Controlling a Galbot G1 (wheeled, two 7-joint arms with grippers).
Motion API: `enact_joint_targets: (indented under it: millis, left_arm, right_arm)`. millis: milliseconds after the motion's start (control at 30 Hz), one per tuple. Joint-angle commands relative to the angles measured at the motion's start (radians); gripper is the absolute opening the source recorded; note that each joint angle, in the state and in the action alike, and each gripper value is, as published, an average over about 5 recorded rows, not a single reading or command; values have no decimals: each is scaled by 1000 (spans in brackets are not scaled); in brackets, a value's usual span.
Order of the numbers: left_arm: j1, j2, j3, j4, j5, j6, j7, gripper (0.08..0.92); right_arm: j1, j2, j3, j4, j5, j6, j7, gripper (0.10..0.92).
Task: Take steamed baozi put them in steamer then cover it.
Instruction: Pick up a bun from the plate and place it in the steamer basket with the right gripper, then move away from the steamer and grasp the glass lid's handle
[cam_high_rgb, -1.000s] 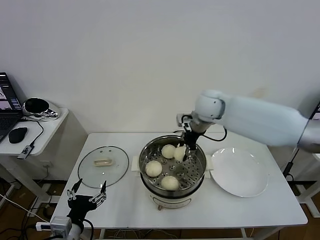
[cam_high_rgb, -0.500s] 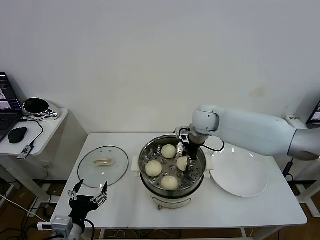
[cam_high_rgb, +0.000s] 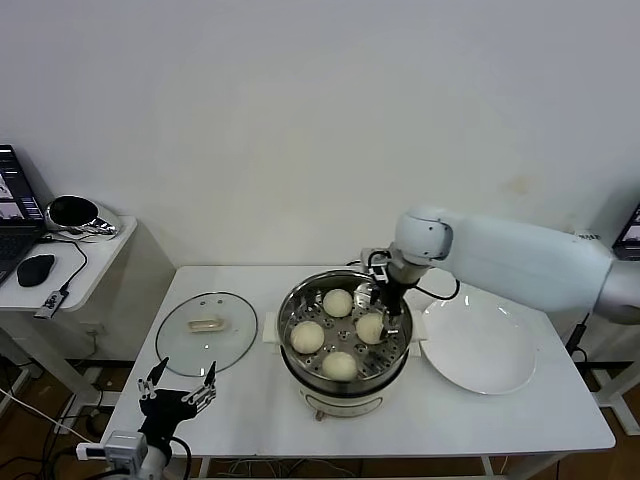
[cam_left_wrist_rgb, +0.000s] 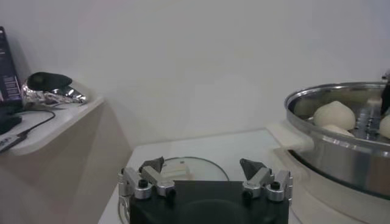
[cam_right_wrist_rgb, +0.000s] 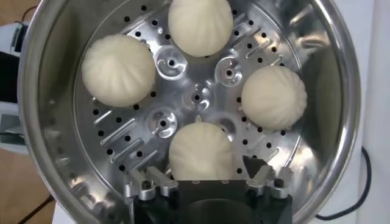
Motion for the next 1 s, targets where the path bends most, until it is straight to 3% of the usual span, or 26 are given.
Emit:
enact_joint_targets:
  millis: [33, 300, 533, 733, 1000]
  left_arm:
    - [-25, 2, 0, 27, -85, -36, -54, 823]
    - [-67, 24, 30, 67, -182, -28, -115, 823]
    - [-123, 17, 44, 85, -189, 4, -121, 823]
    - [-169, 24, 44, 101, -161, 19, -120, 823]
    - [-177, 48, 29, 179, -124, -77, -84, 823]
  right_arm:
    - [-97, -273, 318, 142, 31, 33, 38, 823]
    - [-415, -496, 824, 220, 135, 137, 191, 823]
    - [-790, -566, 1192, 264, 202, 246, 303, 823]
    - [-1157, -471, 1593, 274, 225, 304, 427, 823]
    - [-1549, -98, 2010, 317, 213, 497, 583, 823]
